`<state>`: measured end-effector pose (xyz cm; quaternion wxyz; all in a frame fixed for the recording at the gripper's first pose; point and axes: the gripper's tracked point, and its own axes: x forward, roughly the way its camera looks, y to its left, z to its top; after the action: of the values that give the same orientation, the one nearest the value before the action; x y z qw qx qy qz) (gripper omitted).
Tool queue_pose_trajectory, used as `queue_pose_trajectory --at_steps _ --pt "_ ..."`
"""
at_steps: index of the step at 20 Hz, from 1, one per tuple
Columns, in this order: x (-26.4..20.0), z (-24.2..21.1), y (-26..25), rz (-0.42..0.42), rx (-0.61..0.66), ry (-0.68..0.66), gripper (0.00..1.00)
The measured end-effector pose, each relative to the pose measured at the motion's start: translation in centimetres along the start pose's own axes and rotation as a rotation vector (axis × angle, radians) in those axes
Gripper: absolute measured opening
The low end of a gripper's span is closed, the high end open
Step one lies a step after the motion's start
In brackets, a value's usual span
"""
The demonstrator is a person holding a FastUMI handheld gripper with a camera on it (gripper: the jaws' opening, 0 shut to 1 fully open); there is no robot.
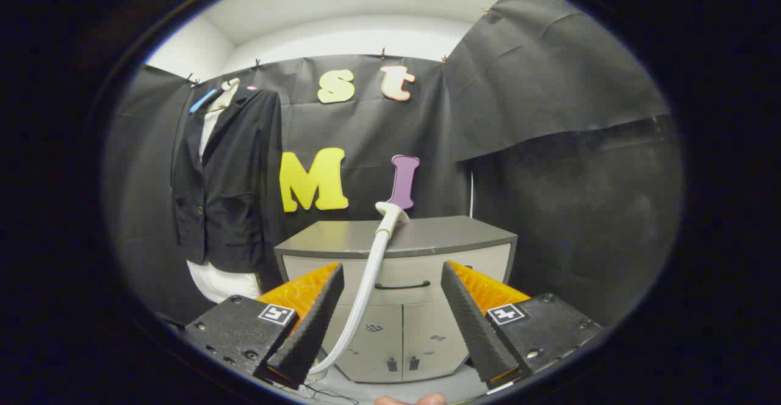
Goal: Iron the clothes twice with a garment steamer, once on the left side and once on the right side.
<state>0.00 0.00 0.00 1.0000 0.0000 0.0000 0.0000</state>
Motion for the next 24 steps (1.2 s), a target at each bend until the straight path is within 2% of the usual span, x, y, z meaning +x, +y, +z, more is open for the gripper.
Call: queue_pose_trajectory --at_steps 16,20,24 --pt "0.4 -0.1 1.8 0.029 -0.014 0.030 1.00" --pt "0.3 0.4 2.3 0.000 0.018 0.027 1.00" --pt "0.0 1.0 2.7 -0.057 -0.002 0.017 1.00"
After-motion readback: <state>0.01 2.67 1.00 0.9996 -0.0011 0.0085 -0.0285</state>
